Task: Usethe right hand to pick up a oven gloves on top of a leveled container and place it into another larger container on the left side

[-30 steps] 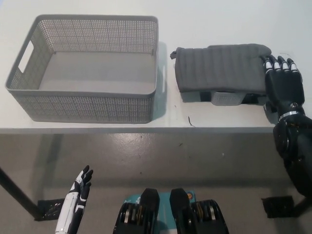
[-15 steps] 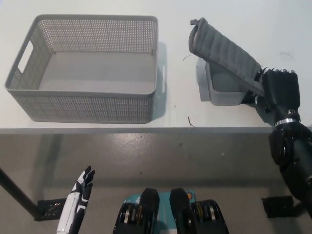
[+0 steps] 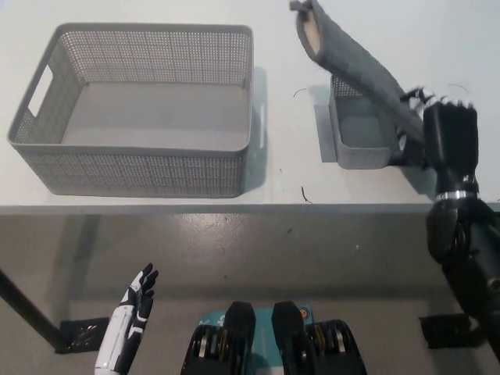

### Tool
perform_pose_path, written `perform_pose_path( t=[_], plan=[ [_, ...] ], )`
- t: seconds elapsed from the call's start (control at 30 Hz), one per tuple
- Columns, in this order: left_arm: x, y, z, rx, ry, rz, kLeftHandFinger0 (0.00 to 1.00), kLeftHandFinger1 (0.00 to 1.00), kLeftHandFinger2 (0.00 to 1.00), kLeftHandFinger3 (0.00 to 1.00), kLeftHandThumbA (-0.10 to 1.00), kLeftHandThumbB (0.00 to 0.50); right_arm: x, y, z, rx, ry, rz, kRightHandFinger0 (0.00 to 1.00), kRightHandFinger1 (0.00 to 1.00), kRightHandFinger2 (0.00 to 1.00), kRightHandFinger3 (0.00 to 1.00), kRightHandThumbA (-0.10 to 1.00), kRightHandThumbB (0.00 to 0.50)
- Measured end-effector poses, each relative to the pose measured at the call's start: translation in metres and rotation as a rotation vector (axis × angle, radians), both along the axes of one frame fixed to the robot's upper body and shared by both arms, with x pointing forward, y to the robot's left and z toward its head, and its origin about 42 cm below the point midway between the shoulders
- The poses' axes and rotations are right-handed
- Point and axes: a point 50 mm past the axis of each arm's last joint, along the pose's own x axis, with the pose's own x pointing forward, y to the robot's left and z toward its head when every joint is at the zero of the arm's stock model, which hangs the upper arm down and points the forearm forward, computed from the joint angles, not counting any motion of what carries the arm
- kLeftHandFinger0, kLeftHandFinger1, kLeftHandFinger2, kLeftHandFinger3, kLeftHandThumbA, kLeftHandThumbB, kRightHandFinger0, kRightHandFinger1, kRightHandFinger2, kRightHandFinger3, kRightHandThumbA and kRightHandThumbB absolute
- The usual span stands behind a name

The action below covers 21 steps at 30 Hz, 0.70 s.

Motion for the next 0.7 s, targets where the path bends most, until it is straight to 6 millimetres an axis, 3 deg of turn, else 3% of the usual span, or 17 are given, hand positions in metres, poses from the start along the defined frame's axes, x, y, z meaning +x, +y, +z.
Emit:
perform_pose_path(
  t=[0.07,0.17,0.2,0.27,0.3,0.37,0.47,0.6,0.7],
  plan=[
    [0.000,-0.001,0.000,0.004,-0.001,-0.007,1.00,1.00,1.00,1.00,1.00,0.030,0.005,0.003,0.017,0.024,-0.067,0.024,0.00,0.10,0.64,0.64,-0.10,0.192],
    [0.001,0.000,0.001,0.016,-0.002,-0.017,1.00,1.00,1.00,1.00,1.00,0.019,0.010,0.010,0.061,0.064,-0.228,0.077,0.00,0.07,0.64,0.64,-0.10,0.221],
    [0.001,0.001,0.001,0.021,-0.003,-0.019,1.00,1.00,1.00,1.00,1.00,0.016,0.011,0.013,0.076,0.068,-0.276,0.091,0.00,0.14,0.72,0.68,-0.10,0.214],
    [0.003,0.002,0.002,0.029,-0.007,-0.022,1.00,1.00,1.00,1.00,1.00,0.021,0.013,0.016,0.101,0.074,-0.354,0.110,0.00,0.11,0.66,0.57,-0.10,0.220],
    [0.004,0.003,0.003,0.032,-0.010,-0.023,1.00,1.00,1.00,1.00,1.00,0.013,0.014,0.018,0.114,0.077,-0.389,0.121,0.00,0.07,0.57,0.48,-0.10,0.258],
    [0.006,0.004,0.004,0.036,-0.013,-0.027,1.00,1.00,1.00,1.00,1.00,0.017,0.014,0.022,0.130,0.082,-0.432,0.139,0.00,0.02,0.52,0.38,-0.10,0.281],
    [0.006,0.003,0.004,0.038,-0.013,-0.031,1.00,1.00,1.00,1.00,1.00,0.019,0.013,0.025,0.137,0.091,-0.452,0.154,0.00,0.00,0.51,0.32,-0.10,0.286],
    [0.005,0.003,0.004,0.038,-0.012,-0.033,1.00,1.00,1.00,1.00,1.00,0.031,0.014,0.026,0.136,0.095,-0.445,0.161,0.00,0.00,0.51,0.33,-0.10,0.271],
    [0.005,0.003,0.004,0.038,-0.012,-0.033,1.00,1.00,1.00,1.00,1.00,0.041,0.015,0.029,0.135,0.090,-0.432,0.167,0.00,0.02,0.52,0.25,-0.10,0.268]
  ],
)
